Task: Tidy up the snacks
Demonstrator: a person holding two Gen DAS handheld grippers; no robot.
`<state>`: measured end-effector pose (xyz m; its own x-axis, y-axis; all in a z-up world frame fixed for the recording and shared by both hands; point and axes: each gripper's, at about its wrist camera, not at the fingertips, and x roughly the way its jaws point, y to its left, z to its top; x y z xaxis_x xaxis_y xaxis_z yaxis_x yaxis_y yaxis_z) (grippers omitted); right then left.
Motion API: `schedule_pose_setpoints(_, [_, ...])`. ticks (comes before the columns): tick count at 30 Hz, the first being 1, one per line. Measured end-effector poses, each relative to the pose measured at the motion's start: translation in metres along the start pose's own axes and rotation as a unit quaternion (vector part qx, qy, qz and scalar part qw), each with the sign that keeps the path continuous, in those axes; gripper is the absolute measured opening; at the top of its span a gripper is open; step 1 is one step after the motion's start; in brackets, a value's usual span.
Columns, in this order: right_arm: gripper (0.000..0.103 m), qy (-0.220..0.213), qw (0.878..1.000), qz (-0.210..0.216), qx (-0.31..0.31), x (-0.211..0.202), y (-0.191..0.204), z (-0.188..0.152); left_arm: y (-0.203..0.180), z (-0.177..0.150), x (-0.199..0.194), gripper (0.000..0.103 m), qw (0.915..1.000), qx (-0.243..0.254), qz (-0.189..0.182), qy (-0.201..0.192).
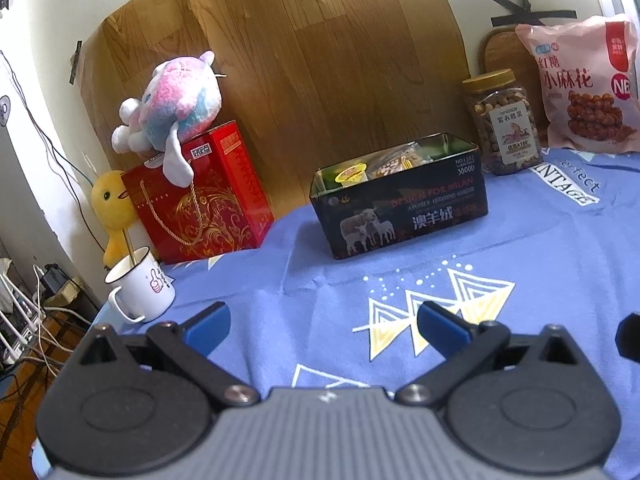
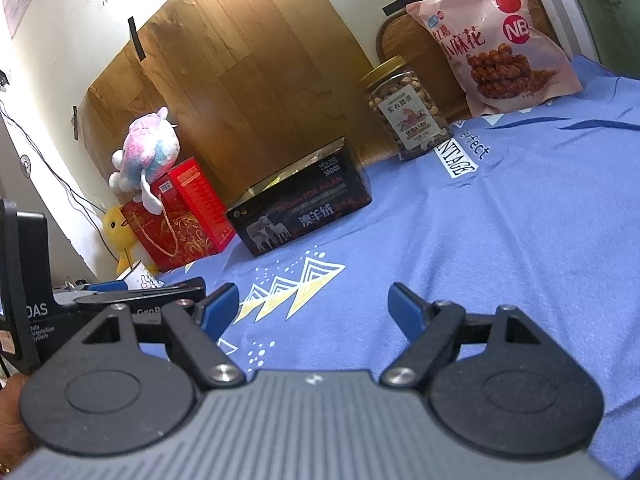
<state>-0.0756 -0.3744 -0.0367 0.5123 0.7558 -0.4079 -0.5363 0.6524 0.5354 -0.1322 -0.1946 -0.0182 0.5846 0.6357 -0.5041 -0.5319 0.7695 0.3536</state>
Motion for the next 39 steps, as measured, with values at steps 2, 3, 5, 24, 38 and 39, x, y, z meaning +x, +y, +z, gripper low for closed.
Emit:
schedule_pose_setpoints(2, [0.084,-0.001,1.000,0.001,-0.002,-0.0006,0.0002,0.0003,0.0010,0.0005,-0.0009,0.103,1.0000,-0.002,0.001,-0.003])
schedule_pose_setpoints(3, [0.084,-0.002,1.000,0.001,-0.002,-0.0009,0.0005,0.0005,0.0013,0.0005,-0.0013,0.103,1.0000,-0.002,0.001,-0.005])
schedule_pose_setpoints(5, [0.084,-0.002,1.000,0.002,-0.002,-0.0011,0.0002,0.0006,0.0022,0.0007,-0.0027,0.103,1.0000,-0.004,0.002,-0.008])
schedule_pose_setpoints(24, [0.084,-0.007,1.000,0.003,0.000,-0.0045,-0.0001,0.0016,0.0004,-0.0010,-0.0041,0.103,0.9999,0.007,0.008,-0.010])
schedule_pose_setpoints(38, [0.084,-0.008,1.000,0.003,0.001,-0.0047,-0.0005,0.0008,-0.0002,-0.0015,-0.0043,0.103,0.9999,0.011,0.002,-0.004])
schedule_pose_setpoints(39, [0.084,-0.008,1.000,0.003,0.001,-0.0048,-0.0003,0.0008,0.0003,-0.0014,-0.0040,0.103,0.9999,0.011,0.001,-0.004])
